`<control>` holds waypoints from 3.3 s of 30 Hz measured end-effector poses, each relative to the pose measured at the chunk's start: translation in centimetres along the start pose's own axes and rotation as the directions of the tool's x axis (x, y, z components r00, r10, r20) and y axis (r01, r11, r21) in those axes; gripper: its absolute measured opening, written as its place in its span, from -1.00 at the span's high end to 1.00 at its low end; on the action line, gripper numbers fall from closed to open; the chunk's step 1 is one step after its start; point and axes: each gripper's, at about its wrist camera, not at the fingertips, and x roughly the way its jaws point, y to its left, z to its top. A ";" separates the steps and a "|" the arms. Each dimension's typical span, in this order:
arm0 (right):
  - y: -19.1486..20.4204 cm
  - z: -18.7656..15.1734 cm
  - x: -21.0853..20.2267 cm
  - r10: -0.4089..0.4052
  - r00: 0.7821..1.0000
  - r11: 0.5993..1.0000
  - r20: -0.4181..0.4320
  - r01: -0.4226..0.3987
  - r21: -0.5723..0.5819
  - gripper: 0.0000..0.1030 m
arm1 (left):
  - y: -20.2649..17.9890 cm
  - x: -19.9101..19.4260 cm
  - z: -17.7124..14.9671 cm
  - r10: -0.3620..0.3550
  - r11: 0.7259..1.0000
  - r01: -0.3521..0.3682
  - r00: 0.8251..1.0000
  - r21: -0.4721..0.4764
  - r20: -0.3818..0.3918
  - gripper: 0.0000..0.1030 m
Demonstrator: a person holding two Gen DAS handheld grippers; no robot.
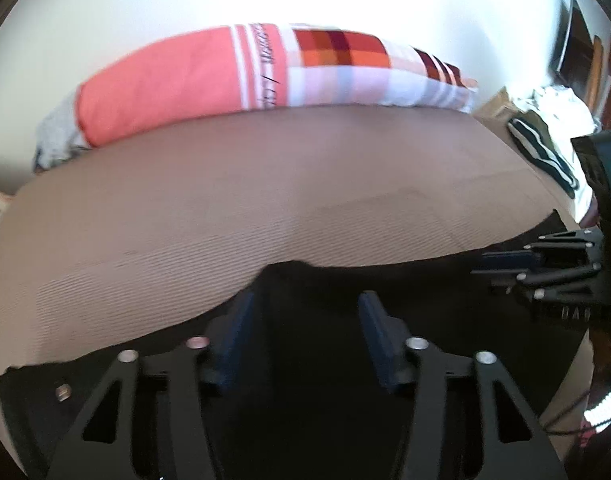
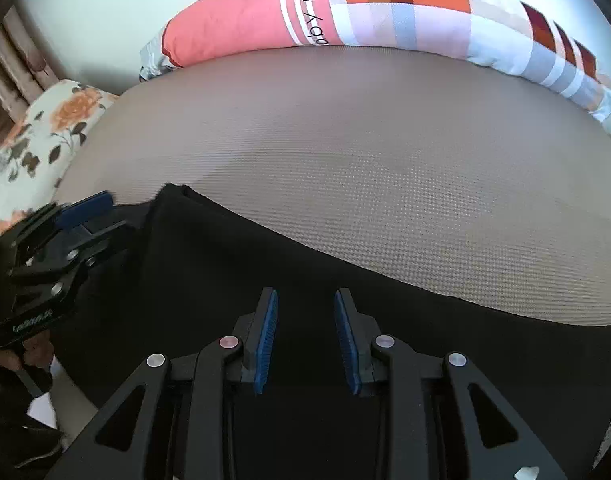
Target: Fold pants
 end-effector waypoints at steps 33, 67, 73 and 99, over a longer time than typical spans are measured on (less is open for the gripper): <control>-3.8 -2.9 -1.5 -0.104 0.990 0.987 0.095 0.091 0.133 0.33 | -3.9 1.4 -0.1 0.130 0.991 -0.130 0.989 0.017 -0.064 0.30; -23.5 -15.2 -8.3 -0.232 0.972 0.910 0.029 0.206 0.358 0.25 | -4.5 0.0 -6.8 0.203 0.960 -0.230 0.965 -0.162 -0.167 -0.35; -29.1 -16.4 -10.3 -0.128 0.990 0.895 0.057 0.091 0.436 0.25 | -4.5 -0.1 -7.0 0.193 0.960 -0.222 0.967 -0.171 -0.168 -0.40; -37.7 -16.9 -5.3 0.454 0.876 0.712 0.162 -0.466 0.524 0.84 | -4.9 0.6 -6.7 0.203 0.953 -0.238 0.961 -0.187 -0.188 -0.57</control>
